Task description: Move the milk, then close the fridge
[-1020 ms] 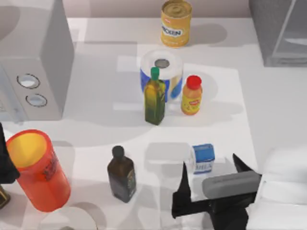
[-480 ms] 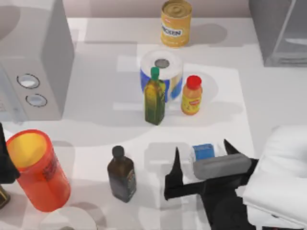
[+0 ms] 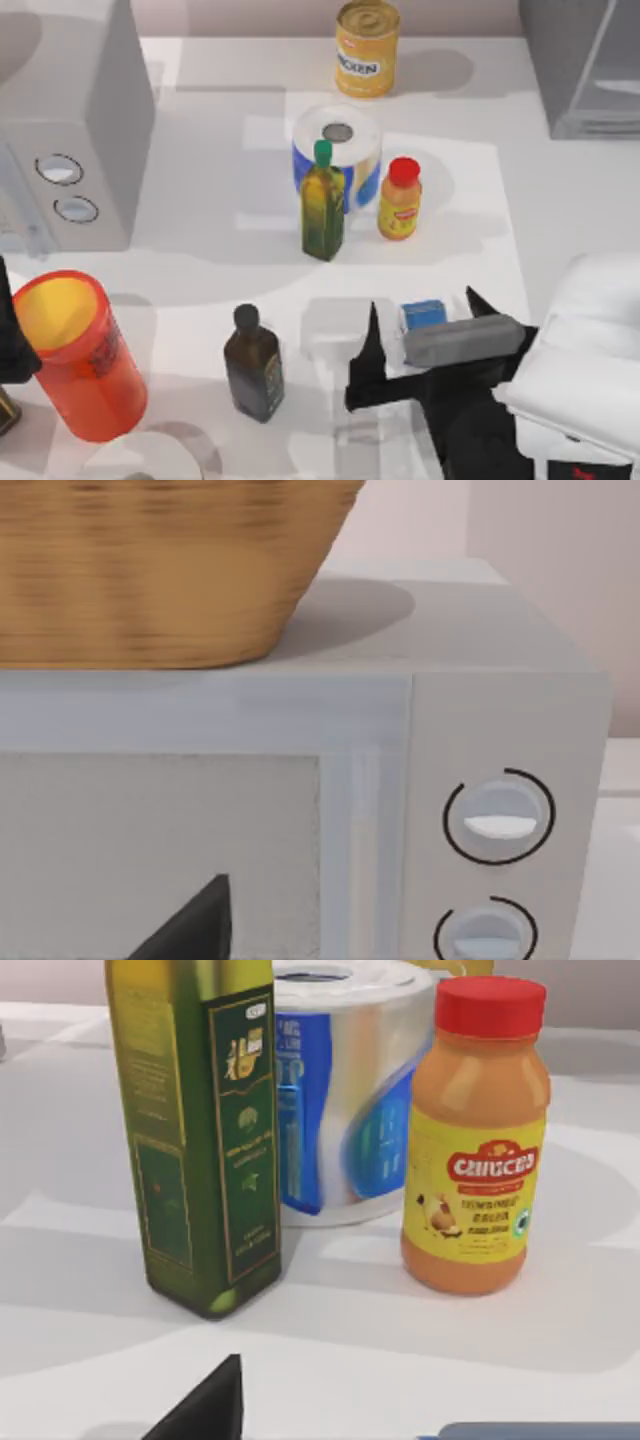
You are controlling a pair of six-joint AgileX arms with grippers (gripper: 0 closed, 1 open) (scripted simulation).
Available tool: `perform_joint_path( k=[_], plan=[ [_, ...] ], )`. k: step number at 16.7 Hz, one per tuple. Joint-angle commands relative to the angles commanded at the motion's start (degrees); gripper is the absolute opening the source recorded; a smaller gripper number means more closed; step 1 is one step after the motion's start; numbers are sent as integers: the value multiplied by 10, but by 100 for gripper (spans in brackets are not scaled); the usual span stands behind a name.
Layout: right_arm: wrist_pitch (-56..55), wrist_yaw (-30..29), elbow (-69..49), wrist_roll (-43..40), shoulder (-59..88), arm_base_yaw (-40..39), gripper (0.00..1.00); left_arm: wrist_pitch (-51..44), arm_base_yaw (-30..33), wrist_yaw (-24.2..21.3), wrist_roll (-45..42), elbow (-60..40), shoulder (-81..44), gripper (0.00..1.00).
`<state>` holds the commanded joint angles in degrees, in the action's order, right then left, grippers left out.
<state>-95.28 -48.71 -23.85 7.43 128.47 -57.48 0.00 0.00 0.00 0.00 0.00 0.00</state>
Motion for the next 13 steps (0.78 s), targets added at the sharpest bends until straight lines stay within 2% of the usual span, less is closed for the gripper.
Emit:
perform_joint_path(
  k=[11,13],
  plan=[
    [0,0,0,0,0,0,2,0,0,0,0,0,0,100],
    [0,0,0,0,0,0,0,0,0,0,0,0,0,100]
  ],
)
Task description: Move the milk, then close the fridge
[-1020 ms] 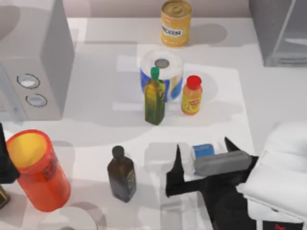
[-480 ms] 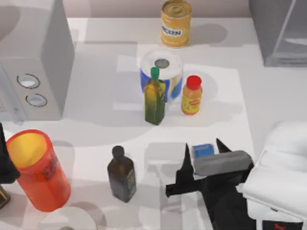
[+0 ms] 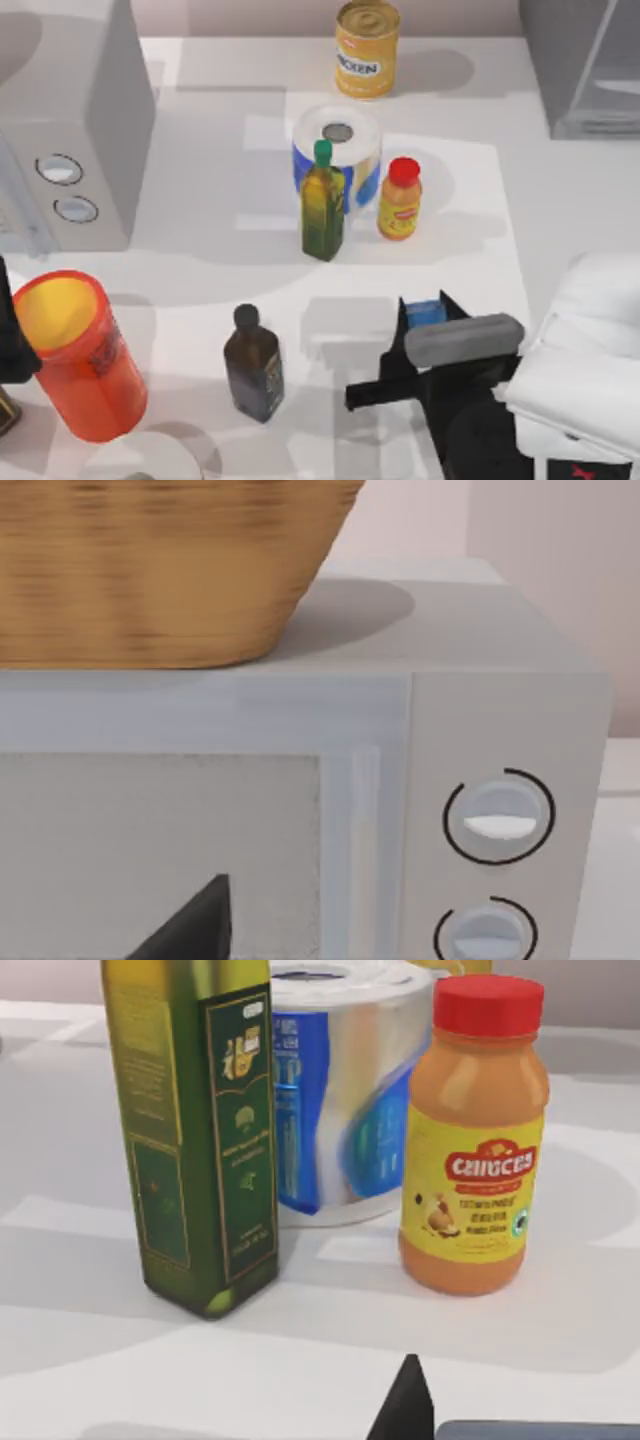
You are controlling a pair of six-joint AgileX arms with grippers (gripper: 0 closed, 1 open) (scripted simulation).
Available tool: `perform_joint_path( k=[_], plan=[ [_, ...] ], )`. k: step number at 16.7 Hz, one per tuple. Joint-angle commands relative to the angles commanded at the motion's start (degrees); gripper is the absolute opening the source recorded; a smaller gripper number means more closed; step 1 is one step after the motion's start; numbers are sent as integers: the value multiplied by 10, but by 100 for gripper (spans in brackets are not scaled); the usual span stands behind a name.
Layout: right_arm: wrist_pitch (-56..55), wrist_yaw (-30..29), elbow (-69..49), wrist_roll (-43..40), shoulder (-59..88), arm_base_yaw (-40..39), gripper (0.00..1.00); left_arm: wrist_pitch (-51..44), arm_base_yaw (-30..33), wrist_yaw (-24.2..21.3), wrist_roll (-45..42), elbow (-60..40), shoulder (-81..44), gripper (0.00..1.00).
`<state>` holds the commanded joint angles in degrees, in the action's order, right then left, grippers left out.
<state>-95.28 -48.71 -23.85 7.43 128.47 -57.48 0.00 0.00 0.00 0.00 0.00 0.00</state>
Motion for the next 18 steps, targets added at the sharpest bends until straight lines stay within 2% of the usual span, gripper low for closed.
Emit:
perform_joint_path(
  k=[8,18],
  plan=[
    [2,0,1,0,-3,-1,0,0,0,0,0,0,0,100],
    [97,1,14,1,-110,-1,0,0,0,0,0,0,0,100]
  ],
)
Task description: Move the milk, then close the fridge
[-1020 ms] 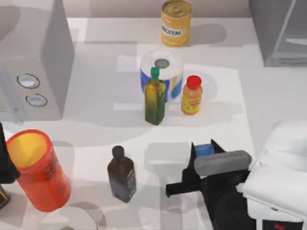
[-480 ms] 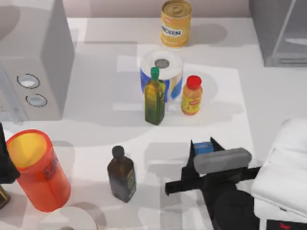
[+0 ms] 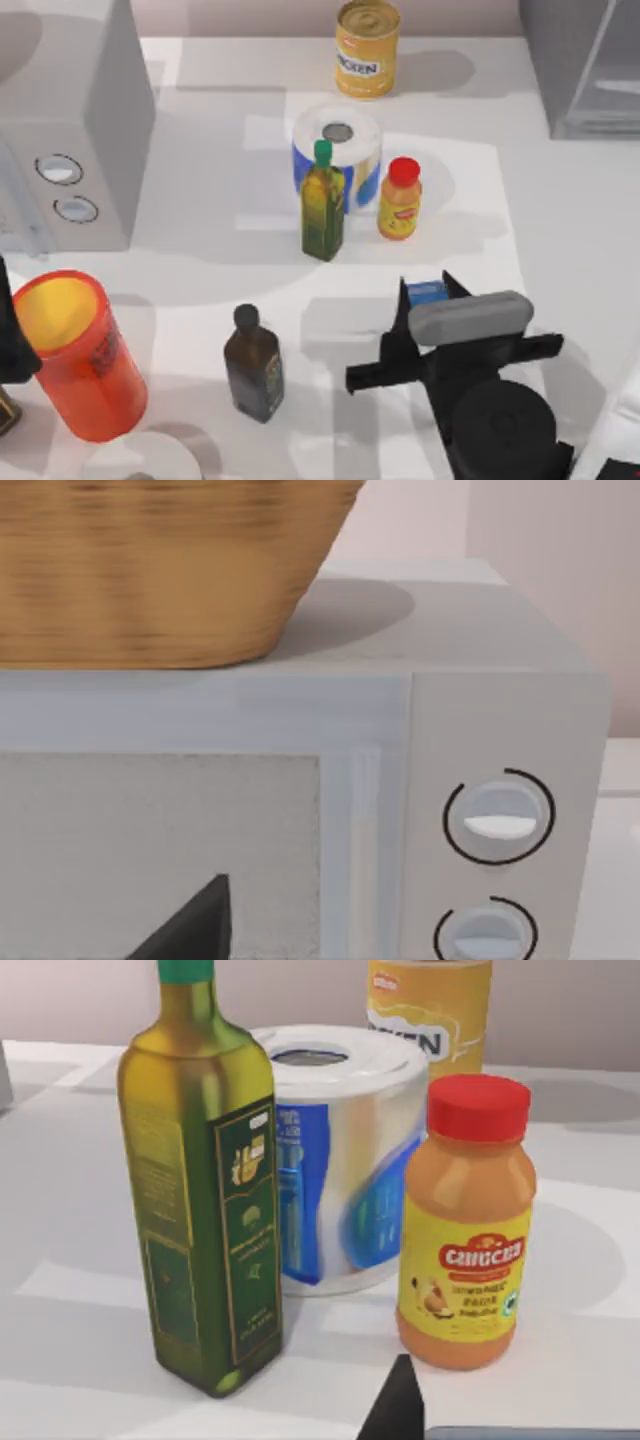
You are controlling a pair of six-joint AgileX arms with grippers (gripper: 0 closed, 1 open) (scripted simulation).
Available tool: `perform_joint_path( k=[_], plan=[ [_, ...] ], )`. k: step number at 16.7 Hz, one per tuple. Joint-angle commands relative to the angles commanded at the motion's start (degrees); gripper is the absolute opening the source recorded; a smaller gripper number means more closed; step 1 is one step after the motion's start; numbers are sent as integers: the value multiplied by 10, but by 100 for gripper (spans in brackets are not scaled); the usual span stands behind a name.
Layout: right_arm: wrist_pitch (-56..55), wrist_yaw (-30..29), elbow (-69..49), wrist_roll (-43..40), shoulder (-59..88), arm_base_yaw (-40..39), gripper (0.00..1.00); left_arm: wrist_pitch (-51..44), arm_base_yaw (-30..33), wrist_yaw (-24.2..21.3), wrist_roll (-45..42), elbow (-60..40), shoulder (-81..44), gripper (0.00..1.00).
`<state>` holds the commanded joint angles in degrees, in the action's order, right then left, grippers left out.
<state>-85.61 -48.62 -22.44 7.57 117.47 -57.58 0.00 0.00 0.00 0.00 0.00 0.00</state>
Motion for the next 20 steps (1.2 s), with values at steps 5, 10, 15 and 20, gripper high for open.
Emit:
perform_joint_path(
  k=[5,10,15,20],
  plan=[
    [13,11,1,-5,-12,20,0,0,0,0,0,0,0,100],
    [72,115,0,-22,-100,158,0,0,0,0,0,0,0,100],
    [126,312,1,-41,-179,363,0,0,0,0,0,0,0,100],
    [194,446,1,-61,-283,532,0,0,0,0,0,0,0,100]
  ],
)
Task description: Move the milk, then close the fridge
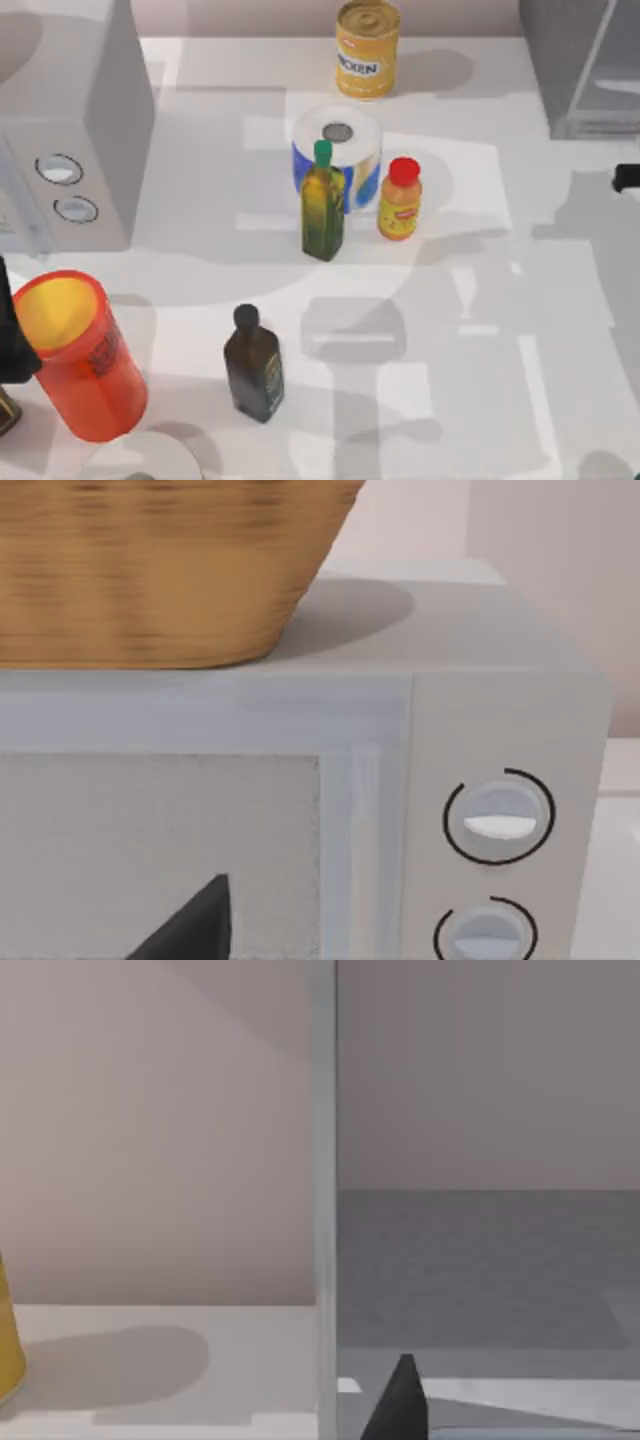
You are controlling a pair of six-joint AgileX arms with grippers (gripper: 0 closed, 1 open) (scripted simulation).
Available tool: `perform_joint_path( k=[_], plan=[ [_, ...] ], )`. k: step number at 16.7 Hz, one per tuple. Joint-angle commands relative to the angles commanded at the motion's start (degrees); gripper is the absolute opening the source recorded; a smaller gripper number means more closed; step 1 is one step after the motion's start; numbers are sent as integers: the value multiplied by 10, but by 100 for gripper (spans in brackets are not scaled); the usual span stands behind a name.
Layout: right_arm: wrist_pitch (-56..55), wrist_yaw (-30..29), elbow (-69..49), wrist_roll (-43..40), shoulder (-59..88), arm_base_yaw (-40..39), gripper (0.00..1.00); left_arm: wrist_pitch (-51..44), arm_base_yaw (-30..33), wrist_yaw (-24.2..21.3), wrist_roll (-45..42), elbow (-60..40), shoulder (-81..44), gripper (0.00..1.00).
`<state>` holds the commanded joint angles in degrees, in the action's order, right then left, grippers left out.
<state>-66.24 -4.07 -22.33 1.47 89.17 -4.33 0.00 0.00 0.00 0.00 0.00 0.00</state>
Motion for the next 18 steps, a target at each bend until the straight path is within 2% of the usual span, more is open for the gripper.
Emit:
perform_joint_path(
  k=[3,10,13,18],
  plan=[
    [24,18,0,-6,-29,35,0,0,0,0,0,0,0,100],
    [25,23,-21,-6,-13,36,0,0,0,0,0,0,0,100],
    [36,42,-92,-11,34,49,0,0,0,0,0,0,0,100],
    [79,83,-272,-19,163,89,0,0,0,0,0,0,0,100]
  ],
)
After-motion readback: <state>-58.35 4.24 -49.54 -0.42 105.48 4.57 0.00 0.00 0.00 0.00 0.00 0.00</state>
